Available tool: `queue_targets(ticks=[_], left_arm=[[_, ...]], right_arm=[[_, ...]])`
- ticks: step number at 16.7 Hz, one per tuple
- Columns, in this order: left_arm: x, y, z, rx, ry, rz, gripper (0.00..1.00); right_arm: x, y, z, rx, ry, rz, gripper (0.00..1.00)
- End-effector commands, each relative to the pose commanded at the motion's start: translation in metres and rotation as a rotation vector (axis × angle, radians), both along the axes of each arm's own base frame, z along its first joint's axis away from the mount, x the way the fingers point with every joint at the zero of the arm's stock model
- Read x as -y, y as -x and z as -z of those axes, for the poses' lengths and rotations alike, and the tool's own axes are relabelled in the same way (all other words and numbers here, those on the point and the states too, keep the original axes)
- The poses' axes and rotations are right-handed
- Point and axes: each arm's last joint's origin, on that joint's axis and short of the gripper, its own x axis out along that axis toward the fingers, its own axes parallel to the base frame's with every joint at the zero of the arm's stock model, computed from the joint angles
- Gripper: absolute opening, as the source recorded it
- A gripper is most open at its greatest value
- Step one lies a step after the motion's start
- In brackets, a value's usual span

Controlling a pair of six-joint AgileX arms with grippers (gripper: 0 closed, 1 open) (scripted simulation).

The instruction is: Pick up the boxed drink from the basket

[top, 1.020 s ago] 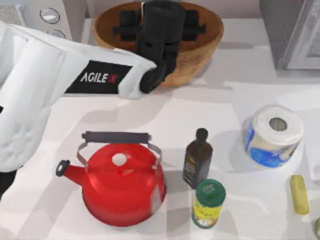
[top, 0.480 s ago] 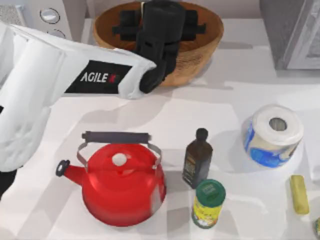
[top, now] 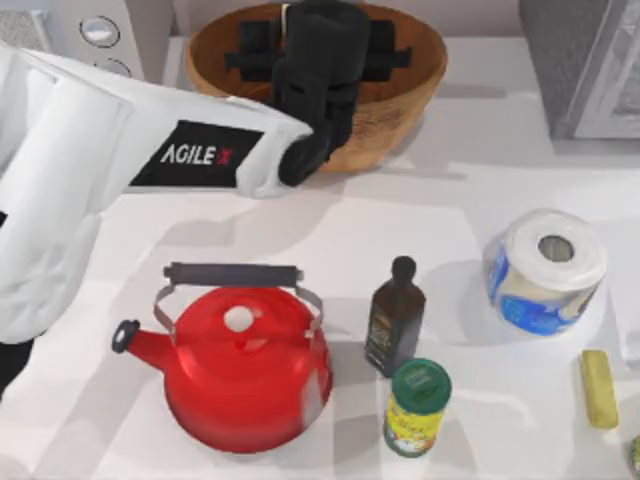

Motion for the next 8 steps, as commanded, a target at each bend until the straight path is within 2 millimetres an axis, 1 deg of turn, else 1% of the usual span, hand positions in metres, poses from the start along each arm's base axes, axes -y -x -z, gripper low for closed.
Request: queue_targets(ticks=[2, 4, 6, 8], left_arm=[[0.001, -0.001, -0.005, 0.002, 0.001, 0.001, 0.0], [0.004, -0.004, -0.021, 0.006, 0.004, 0.002, 0.0], [0.007, -0.007, -0.046, 0.003, 0.002, 0.001, 0.0], [0.007, -0.008, -0.076, -0.014, -0.009, 0.001, 0.0]], right_arm=[[0.0, 0.0, 0.0, 0.0, 0.0, 0.0, 1.0], [0.0, 0.0, 0.0, 0.0, 0.0, 0.0, 1.0], [0.0, 0.0, 0.0, 0.0, 0.0, 0.0, 1.0], [0.0, 0.0, 0.0, 0.0, 0.0, 0.0, 1.0]])
